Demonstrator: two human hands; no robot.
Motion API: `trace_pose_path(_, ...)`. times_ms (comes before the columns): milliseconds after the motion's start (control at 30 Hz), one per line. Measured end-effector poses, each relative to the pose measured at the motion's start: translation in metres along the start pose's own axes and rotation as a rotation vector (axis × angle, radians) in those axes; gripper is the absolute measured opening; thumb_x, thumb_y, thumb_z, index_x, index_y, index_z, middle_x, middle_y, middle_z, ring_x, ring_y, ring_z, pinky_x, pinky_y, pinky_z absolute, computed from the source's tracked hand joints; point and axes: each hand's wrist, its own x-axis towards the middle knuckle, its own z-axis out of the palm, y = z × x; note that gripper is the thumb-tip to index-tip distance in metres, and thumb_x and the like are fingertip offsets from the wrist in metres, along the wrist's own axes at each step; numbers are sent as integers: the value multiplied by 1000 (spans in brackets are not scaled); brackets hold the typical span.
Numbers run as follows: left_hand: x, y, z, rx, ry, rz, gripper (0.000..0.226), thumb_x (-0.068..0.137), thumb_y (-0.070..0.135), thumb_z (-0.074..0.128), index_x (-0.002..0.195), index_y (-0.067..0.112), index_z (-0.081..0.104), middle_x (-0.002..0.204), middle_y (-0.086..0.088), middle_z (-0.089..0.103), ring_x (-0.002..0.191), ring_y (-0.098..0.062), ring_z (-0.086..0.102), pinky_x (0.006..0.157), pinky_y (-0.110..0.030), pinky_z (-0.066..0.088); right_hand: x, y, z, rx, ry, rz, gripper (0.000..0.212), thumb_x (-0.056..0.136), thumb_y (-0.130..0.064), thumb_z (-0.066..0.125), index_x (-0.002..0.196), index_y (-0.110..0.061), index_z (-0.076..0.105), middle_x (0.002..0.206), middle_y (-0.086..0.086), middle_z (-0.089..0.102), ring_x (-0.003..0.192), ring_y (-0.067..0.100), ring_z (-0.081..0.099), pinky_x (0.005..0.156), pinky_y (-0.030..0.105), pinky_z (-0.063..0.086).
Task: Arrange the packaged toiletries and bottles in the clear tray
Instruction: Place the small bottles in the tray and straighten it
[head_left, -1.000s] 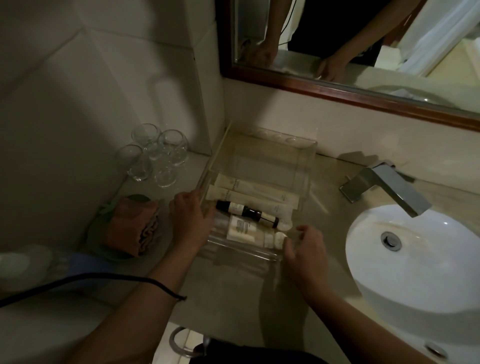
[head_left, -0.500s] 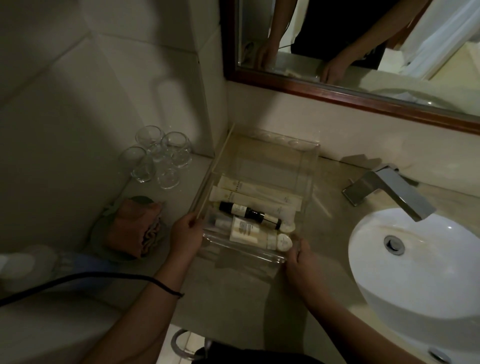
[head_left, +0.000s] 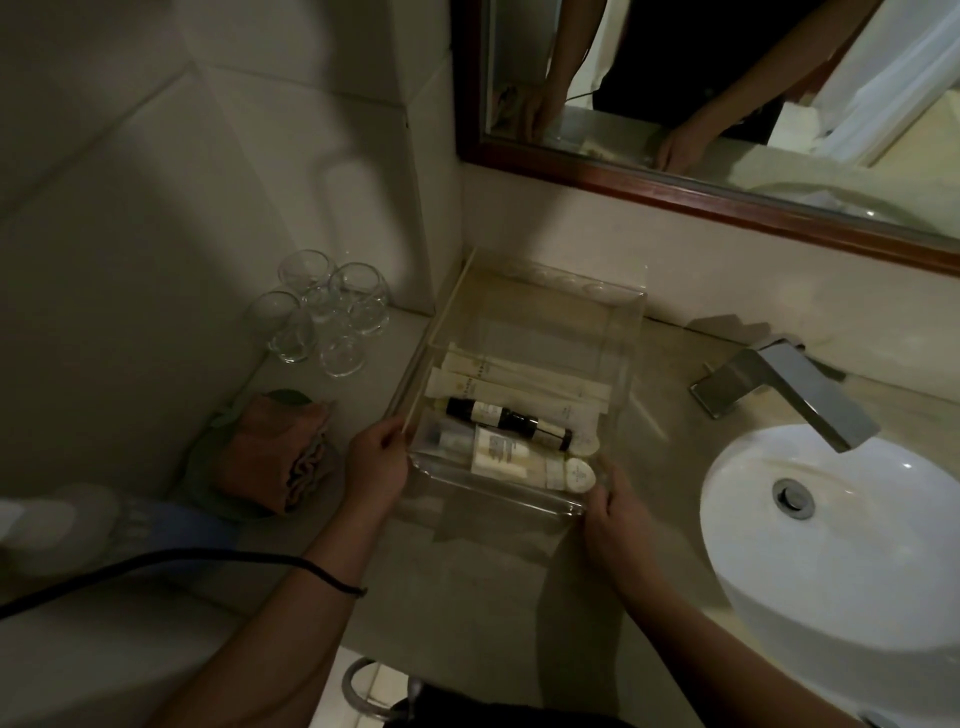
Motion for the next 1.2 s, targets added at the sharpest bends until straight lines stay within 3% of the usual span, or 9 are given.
trace_pose_path(267,13,17,7,-4,-47,-36,34,95,11,50,127,6,60,131,-13,61,121,-25,55,93,-24,38,23,-11,-6,38,4,45,23,102,-20,38,121,-19,50,95,3,63,83,18,63,77,41,53)
trace_pose_path(400,17,29,10,-31,-54,-19,34,94,10,51,127,7,60,129,-10,62,119,-24,56,91,-24,39,33,-13,-8,16,14,50,23,102,-18,38,121,-13,50,87,2,60,73,11,58,59,26,43)
trace_pose_path(500,18,39,12,-64,-65,3,33,93,13,53,125,8,61,116,4,61,106,-13,56,85,-23,38,38,-15,-11,41,9,70,26,102,-21,40,125,-11,47,85,4,62,71,14,60,54,24,42)
trace_pose_path(633,19,47,16,-106,-77,32,34,89,10,57,123,12,63,109,1,64,99,-10,56,80,-20,38,41,-19,-13,139,5,75,51,101,-31,46,146,-15,27,105,4,66,80,10,65,62,19,49)
trace_pose_path(767,20,45,20,-139,-90,10,39,86,9,61,124,16,59,106,3,66,86,-8,61,62,-11,45,43,-18,-11,203,-1,69,61,99,-34,50,150,-22,21,113,0,59,84,6,64,70,24,53)
trace_pose_path(867,20,44,29,-133,-114,61,64,77,22,75,136,23,47,127,0,60,107,-14,60,81,-22,50,44,-18,-11,202,-6,47,66,96,-36,54,151,-22,20,109,0,60,84,10,66,75,31,57)
trace_pose_path(967,21,38,43,27,-192,136,108,63,32,86,148,26,21,152,-5,31,138,-22,33,107,-36,38,45,-20,-12,175,-15,5,73,93,-37,60,151,-19,19,114,-3,58,88,10,67,79,31,57)
trace_pose_path(1067,22,34,52,176,-239,137,126,57,42,88,148,38,1,159,-7,5,147,-29,8,114,-48,28,48,-19,-13,146,-23,-21,81,86,-35,69,149,-18,21,121,-1,59,97,14,67,86,36,58)
trace_pose_path(1200,26,34,58,267,-223,196,129,58,43,87,147,38,-6,159,-6,-4,147,-29,0,114,-46,21,52,-18,-14,108,-39,-11,78,80,-29,77,141,-16,31,123,1,61,94,9,64,81,28,58)
